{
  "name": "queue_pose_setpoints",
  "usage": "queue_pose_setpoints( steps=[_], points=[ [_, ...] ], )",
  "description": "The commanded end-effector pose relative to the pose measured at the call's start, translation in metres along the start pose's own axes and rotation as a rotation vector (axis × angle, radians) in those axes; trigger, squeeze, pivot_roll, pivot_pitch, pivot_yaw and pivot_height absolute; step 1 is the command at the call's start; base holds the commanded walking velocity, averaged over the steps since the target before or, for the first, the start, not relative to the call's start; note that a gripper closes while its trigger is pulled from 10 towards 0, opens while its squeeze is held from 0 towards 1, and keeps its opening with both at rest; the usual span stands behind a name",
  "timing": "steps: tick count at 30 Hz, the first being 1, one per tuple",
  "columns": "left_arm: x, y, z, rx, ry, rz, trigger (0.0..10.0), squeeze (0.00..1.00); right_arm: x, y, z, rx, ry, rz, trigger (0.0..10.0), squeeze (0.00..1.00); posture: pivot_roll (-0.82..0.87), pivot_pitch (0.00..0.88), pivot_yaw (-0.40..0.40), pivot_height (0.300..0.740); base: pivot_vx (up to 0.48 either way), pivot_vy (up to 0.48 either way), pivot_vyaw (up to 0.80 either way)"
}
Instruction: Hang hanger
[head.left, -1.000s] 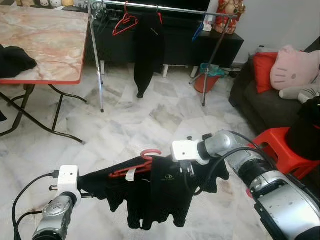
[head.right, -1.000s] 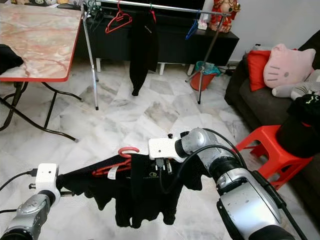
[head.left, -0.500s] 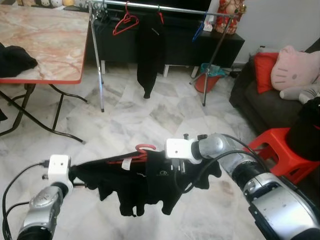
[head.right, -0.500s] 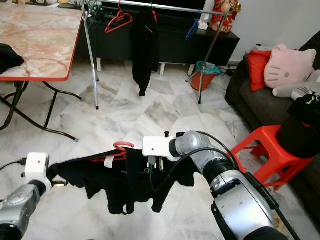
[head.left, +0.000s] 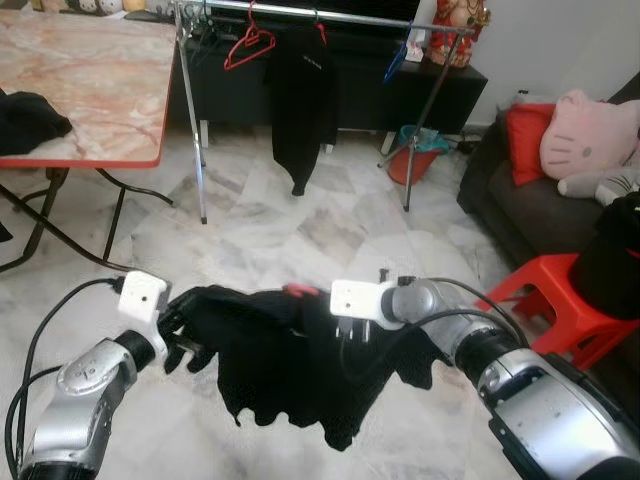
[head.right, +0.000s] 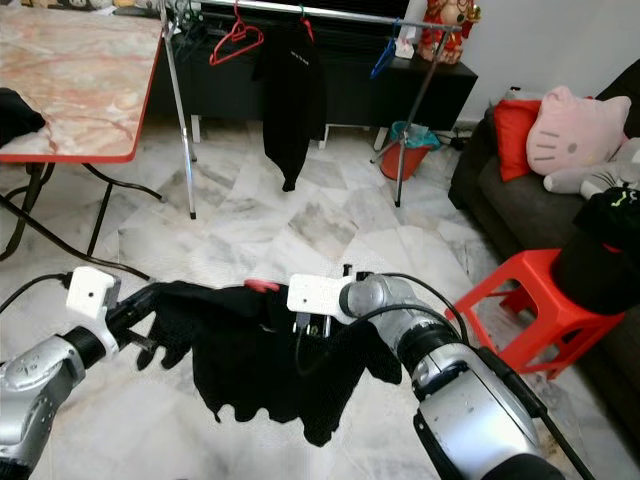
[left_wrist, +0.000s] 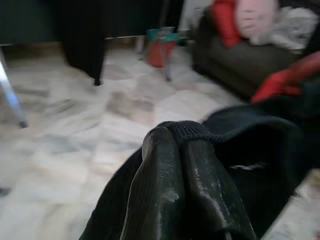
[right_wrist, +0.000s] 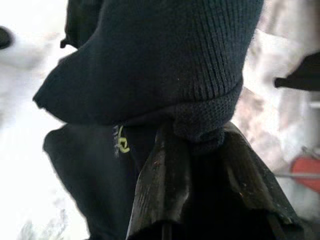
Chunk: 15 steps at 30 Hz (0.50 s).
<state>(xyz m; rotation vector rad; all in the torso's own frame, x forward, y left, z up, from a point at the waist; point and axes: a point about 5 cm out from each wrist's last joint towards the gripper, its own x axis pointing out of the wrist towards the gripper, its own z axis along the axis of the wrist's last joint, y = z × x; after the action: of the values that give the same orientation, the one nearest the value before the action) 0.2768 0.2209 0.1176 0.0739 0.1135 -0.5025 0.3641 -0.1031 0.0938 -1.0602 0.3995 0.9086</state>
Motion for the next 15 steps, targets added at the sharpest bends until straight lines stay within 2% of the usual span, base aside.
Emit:
queue_pose_setpoints(
  steps=[1,3,6,10,12,15],
  points=[
    [0.001,-0.011,0.007,-0.003,-0.008,-0.075,10.0,0.0,-0.003,-0.01,0.0,0.073,-0.01,-0.066,0.0,0.0,0.14,0.054,-0.196,0.74,0.0,0.0,0.0],
    [0.0,-0.014,0.007,-0.005,-0.007,-0.095,10.0,0.0,-0.002,-0.011,0.003,0.108,-0.031,-0.078,0.0,0.0,0.14,0.052,-0.196,0.74,0.0,0.0,0.0],
    [0.0,-0.03,0.005,0.016,0.02,-0.203,10.0,0.0,0.002,-0.011,0.021,0.304,-0.17,-0.105,0.0,0.0,0.14,0.049,-0.194,0.74,0.0,0.0,0.0],
    [0.001,-0.039,0.003,0.024,0.052,-0.242,10.0,0.0,0.008,-0.006,0.039,0.434,-0.267,-0.1,0.0,0.0,0.16,0.042,-0.191,0.74,0.0,0.0,0.0],
    [0.003,-0.039,0.0,0.062,0.083,-0.233,10.0,0.0,0.011,-0.003,0.046,0.44,-0.289,-0.095,0.0,0.0,0.15,0.04,-0.192,0.74,0.0,0.0,0.0],
    [0.006,-0.037,-0.001,0.076,0.084,-0.209,10.0,0.0,0.013,0.002,0.052,0.415,-0.306,-0.078,0.0,0.0,0.15,0.035,-0.192,0.74,0.0,0.0,0.0]
  ],
)
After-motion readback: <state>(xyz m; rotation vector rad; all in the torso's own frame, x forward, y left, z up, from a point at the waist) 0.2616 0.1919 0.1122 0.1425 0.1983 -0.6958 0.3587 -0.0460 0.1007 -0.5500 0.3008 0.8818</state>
